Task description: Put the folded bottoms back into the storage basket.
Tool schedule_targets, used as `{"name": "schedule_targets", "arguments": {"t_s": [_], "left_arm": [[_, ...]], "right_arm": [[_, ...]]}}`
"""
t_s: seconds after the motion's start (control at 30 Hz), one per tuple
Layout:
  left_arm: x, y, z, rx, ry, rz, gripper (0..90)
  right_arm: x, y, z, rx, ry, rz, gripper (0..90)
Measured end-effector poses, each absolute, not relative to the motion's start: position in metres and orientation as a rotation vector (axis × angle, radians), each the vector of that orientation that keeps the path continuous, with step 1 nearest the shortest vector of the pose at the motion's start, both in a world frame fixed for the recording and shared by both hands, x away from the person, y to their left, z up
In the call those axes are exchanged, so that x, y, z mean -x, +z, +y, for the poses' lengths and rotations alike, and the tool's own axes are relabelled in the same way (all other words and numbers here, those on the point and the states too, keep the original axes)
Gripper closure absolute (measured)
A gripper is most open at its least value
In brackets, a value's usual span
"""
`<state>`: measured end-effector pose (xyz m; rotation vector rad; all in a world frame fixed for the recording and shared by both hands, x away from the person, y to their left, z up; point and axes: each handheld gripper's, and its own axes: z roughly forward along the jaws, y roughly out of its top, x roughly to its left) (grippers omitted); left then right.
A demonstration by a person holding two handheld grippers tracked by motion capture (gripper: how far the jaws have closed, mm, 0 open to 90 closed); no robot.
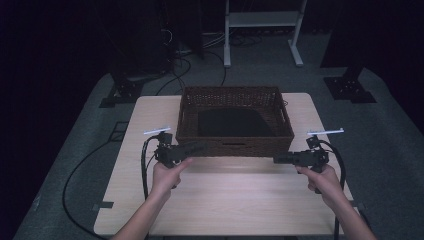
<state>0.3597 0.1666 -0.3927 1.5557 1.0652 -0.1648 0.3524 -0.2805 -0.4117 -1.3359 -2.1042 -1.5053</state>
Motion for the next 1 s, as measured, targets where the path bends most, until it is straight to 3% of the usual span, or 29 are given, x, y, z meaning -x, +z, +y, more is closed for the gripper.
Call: {"name": "schedule_targets", "arguments": {"t_s": [1.0], "left_arm": [[-0.346,-0.424,0.172,-1.545,-0.213,1.108,20.5]], "right_arm": [[-0.336,-0.444,-0.284,1.355,-1.458,-2.078,32.7]]}}
